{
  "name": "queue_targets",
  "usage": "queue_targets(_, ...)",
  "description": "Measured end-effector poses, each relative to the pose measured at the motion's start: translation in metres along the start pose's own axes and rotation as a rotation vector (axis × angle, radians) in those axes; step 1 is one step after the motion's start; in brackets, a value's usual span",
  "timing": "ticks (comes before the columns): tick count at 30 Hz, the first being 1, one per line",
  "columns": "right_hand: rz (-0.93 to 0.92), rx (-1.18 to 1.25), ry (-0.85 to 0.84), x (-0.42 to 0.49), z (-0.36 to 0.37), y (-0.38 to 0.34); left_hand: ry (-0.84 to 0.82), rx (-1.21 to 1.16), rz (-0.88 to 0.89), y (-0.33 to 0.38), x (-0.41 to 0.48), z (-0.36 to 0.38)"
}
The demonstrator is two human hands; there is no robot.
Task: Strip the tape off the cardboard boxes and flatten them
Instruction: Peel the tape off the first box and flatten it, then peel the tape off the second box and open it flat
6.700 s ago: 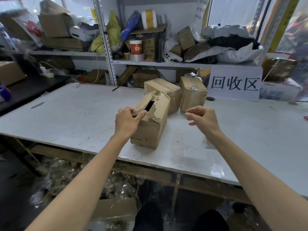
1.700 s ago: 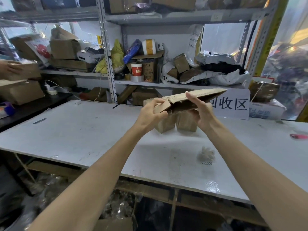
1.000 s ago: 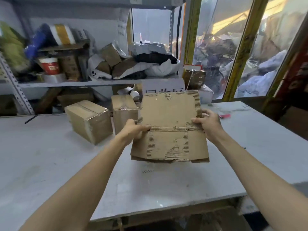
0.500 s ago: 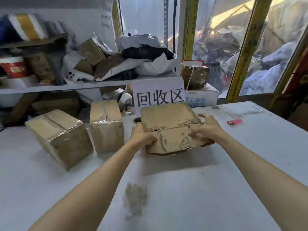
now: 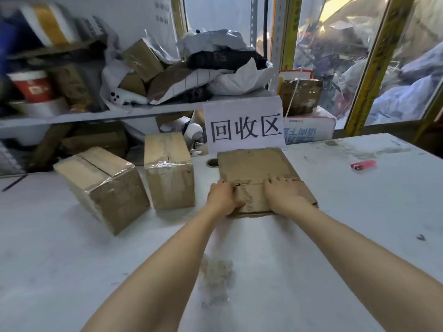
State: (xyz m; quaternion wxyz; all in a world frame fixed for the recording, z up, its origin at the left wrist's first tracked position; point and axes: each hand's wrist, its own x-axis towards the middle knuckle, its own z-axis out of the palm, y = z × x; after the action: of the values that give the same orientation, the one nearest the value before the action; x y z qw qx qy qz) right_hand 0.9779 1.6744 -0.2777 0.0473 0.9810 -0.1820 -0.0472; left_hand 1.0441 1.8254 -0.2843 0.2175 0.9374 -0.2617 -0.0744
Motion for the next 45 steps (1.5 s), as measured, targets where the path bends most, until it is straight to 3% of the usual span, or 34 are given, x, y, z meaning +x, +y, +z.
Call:
queue_targets(3,-0.017,-0.086,-0.020,-0.019,-0.020,-0.036,-0.148,-0.170,-0.056,-0.016,-0.024,-0.032)
queue_targets(5,-0.054,-0.020,0.015,-0.031,-0.038,-0.050,-0.151,-0.165,-0.064,-0.034,-0.049,-0.058)
queue_targets(9,-0.148,0.394,0.145,-0.043,-0.079,-0.086,-0.130,0.063,-0.103,-0.073,-0.096,-0.108)
queue_targets(12,-0.161,0.775,0.221,-0.032,-0.108,-0.128,-0.100,0.068,-0.180,-0.103,-0.117,-0.133)
queue_targets(15,-0.082,1.046,0.152,-0.018,-0.120,-0.167,-0.044,0.026,-0.194,-0.122,-0.122,-0.142)
queue_targets(19,0.095,1.213,0.039,-0.008,-0.103,-0.189,-0.008,-0.048,-0.141,-0.132,-0.122,-0.144)
queue_targets(25,0.222,1.452,0.288,-0.068,-0.093,-0.171,0.228,-0.325,-0.075,-0.114,-0.147,-0.160)
queue_targets(29,0.008,1.629,0.502,-0.146,-0.088,-0.160,0.415,-0.720,-0.106,-0.084,-0.180,-0.187)
queue_targets(31,-0.136,1.673,0.533,-0.183,-0.086,-0.162,0.356,-0.926,-0.131,-0.074,-0.199,-0.205)
queue_targets(35,-0.355,1.611,0.382,-0.231,-0.079,-0.181,0.307,-1.010,-0.075,-0.082,-0.245,-0.220)
queue_targets(40,-0.380,1.387,0.169,-0.245,-0.095,-0.193,0.478,-0.639,-0.136,-0.121,-0.306,-0.209)
queue_targets(43,-0.497,1.458,0.176,-0.250,-0.123,-0.195,0.537,-0.460,-0.070,-0.139,-0.338,-0.193)
queue_targets(45,-0.661,1.273,0.231,-0.255,-0.134,-0.202,0.530,-0.425,-0.044,-0.143,-0.351,-0.185)
